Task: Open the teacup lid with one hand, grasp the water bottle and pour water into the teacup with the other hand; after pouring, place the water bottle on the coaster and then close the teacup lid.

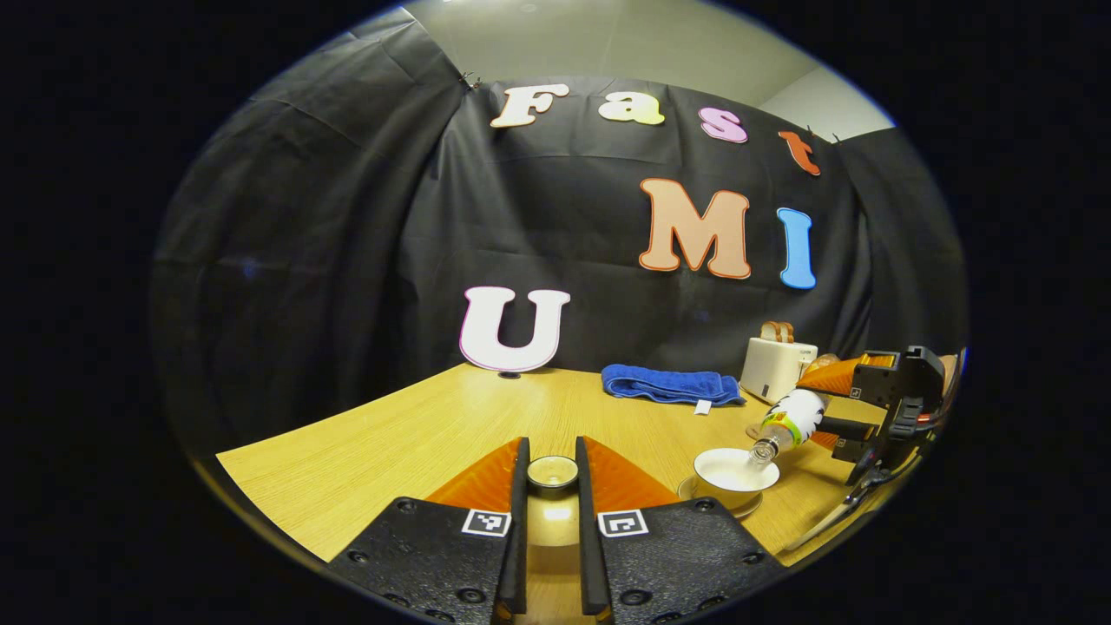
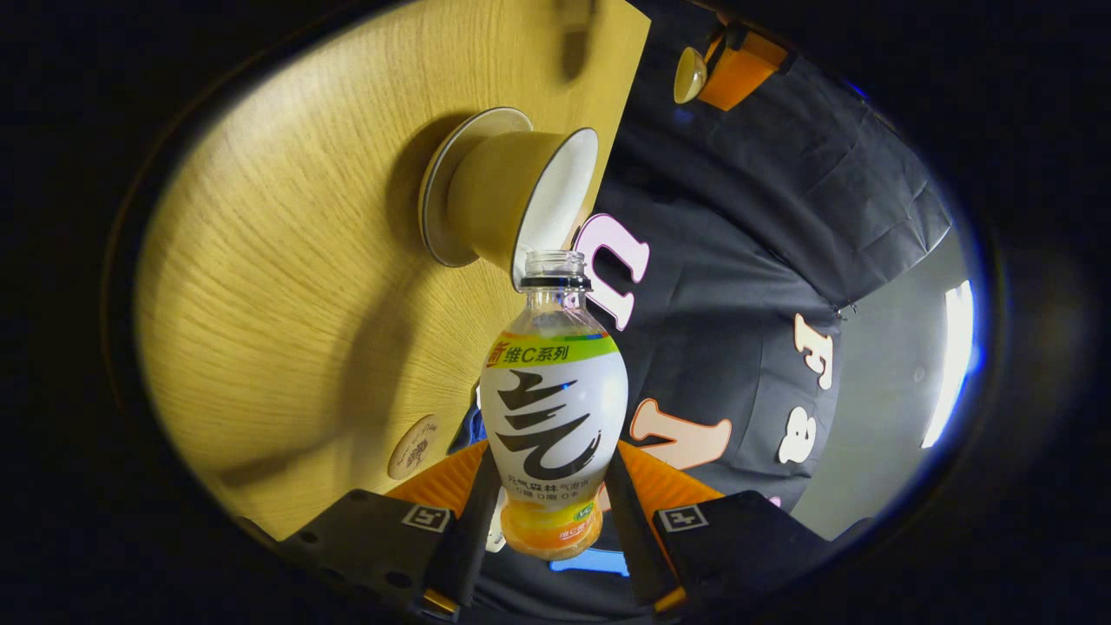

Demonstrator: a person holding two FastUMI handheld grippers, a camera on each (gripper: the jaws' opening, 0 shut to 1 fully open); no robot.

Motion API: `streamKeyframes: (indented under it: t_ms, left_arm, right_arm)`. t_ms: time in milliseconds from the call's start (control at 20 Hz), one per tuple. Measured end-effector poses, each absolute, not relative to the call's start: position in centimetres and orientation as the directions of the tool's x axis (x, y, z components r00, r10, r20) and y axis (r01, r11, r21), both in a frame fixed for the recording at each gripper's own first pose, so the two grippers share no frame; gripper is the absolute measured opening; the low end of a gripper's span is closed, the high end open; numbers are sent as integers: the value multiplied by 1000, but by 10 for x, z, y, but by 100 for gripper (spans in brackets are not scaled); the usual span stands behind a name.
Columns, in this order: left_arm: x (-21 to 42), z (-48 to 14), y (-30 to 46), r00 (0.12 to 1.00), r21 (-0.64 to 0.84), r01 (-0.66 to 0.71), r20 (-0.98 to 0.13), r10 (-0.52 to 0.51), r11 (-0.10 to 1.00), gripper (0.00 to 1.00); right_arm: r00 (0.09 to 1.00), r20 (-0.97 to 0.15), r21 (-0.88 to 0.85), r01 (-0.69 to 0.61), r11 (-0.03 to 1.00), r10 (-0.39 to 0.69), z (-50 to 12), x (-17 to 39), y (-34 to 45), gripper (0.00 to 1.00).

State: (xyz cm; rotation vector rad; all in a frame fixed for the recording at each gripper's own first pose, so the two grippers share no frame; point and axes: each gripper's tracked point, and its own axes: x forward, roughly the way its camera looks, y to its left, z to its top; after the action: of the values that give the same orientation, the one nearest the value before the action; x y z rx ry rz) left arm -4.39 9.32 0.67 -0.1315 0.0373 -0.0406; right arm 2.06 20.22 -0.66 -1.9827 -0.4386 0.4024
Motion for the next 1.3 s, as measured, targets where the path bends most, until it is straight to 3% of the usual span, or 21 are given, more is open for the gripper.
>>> streamKeyframes:
  t_ms: [350,700,1050,1300]
  left_arm:
    - [-44,6,90,998,-139,48,-37,-54,989,22]
    - [-42,9,87,998,-134,48,-40,-53,990,22]
    - [-36,14,74,997,-117,59,-41,-64,991,22]
    - [-33,16,61,996,-98,74,-45,-79,992,22]
  right_arm:
    - [859,-96,-856,187,-482,503,-2,20,212,71]
    - [848,-103,-851,195,-487,520,-4,16,215,70]
    - [864,-114,-914,103,-393,490,-9,23,207,71]
    - [870,-157,-977,-67,-203,468,-28,15,200,72]
